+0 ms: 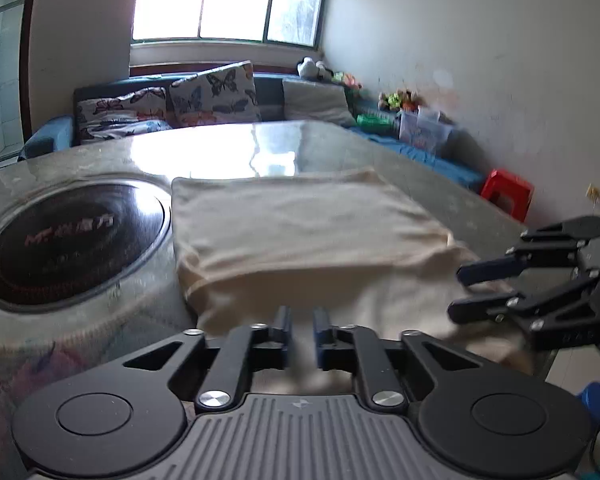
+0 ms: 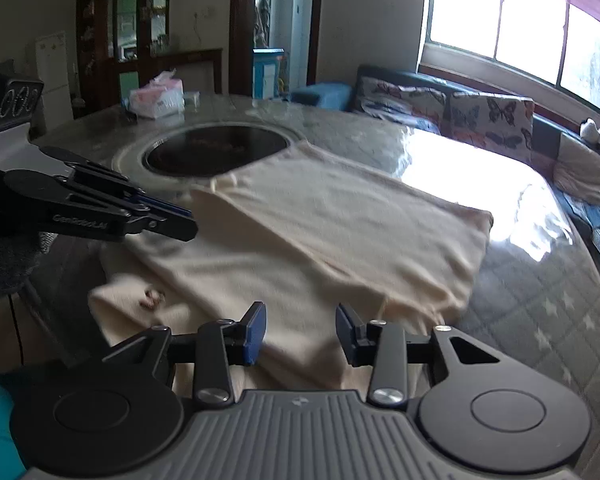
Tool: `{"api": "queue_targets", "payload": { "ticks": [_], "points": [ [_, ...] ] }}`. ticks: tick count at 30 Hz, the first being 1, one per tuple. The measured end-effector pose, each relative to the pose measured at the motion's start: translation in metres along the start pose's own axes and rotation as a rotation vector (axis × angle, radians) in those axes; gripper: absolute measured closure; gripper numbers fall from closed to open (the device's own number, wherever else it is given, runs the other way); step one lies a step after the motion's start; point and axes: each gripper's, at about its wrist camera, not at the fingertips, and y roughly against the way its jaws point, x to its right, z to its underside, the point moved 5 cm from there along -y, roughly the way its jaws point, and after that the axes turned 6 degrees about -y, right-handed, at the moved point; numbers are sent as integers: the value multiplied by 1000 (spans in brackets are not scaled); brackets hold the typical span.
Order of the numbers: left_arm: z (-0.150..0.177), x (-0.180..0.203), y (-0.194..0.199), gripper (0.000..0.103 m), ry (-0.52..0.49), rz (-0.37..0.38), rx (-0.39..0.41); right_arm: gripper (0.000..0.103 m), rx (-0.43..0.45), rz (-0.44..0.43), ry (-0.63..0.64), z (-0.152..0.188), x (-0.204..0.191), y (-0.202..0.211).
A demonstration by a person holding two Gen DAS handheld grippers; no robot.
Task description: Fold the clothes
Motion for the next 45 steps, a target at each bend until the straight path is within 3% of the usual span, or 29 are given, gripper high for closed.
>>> {"api": "queue_targets", "payload": {
  "ticks": [8, 17, 20, 27, 29, 34, 36, 45],
  "points": [
    [7, 3, 21, 60, -69, -8, 17, 62, -6, 25, -3, 12, 5, 11],
    [29, 14, 54, 50, -309, 5, -15, 61, -8, 22, -3, 14, 7, 21],
    [39, 23, 56, 50, -389, 7, -21, 52, -5, 27, 14, 13, 6, 26],
    [39, 48, 44, 50, -494, 33, 41, 46, -16, 33, 66, 16, 3, 39],
    [38, 52, 39, 51, -511, 37, 54, 45, -21, 35, 81, 18, 2, 42],
    [30, 52, 30, 84, -485, 58, 66, 41, -34, 29, 120, 23, 0, 51],
    [21, 49, 29, 89, -446, 66, 79, 37, -38, 17, 141, 24, -3, 54],
    [-10, 27, 8, 91, -287, 79, 68, 28, -10, -29, 229, 16, -21, 42]
  ]
}}
